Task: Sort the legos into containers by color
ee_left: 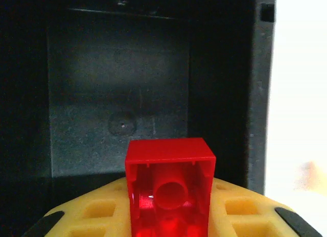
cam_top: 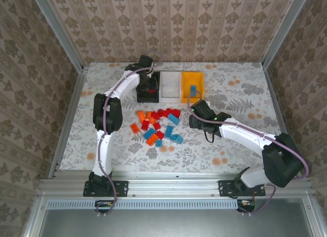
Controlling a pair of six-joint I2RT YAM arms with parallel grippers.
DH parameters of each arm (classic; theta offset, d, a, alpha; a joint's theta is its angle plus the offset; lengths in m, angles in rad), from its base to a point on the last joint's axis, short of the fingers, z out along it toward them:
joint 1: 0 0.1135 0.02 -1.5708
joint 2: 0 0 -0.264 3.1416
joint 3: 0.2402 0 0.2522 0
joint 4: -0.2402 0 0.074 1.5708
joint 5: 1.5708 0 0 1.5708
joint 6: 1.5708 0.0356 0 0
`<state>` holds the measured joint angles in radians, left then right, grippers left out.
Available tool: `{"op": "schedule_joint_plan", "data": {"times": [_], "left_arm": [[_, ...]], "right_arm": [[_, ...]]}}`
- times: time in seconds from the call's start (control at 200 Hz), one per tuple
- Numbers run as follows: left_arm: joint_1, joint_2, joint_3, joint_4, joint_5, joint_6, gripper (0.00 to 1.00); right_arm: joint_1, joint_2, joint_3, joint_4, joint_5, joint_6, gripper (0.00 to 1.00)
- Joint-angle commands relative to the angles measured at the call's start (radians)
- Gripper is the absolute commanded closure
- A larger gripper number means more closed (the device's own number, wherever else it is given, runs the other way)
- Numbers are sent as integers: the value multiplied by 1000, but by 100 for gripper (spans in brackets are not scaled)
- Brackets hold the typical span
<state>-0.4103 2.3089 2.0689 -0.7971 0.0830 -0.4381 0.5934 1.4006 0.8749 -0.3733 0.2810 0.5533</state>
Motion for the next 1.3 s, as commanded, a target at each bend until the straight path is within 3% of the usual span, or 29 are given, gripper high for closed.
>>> {"op": "schedule_joint_plan", "data": {"times": [0.0,0.25,0.46,0.62,0.75,0.795,1.025,1.125,1.3], "left_arm": [[12,-9,32,-32,-3,-30,62],[11,-64,14,-31,64,-26,33],[14,-261,-140,51,108,-38,29],[50,-561,-558,263,127,-84,23],[119,-779,-949,411,181,-177,17],[148,-839,-1066,442,214,-191,16],[289,-1092,-1409,425,209,-193,8],[355,-1172,-1458,377,162,-187,4],[428,-1295,-1508,326,149,-204,0]], "right_arm": [[-5,-51,-1,-25,24,-16,40],[-48,-161,41,-69,61,-50,34],[-29,-163,80,-28,-10,-24,34],[105,56,203,9,2,-19,38],[138,256,346,39,-18,-30,58],[149,316,401,41,-32,-47,60],[250,620,713,-30,-85,-95,52],[278,718,817,-46,-82,-102,43],[298,867,983,-85,-46,-118,36]]}}
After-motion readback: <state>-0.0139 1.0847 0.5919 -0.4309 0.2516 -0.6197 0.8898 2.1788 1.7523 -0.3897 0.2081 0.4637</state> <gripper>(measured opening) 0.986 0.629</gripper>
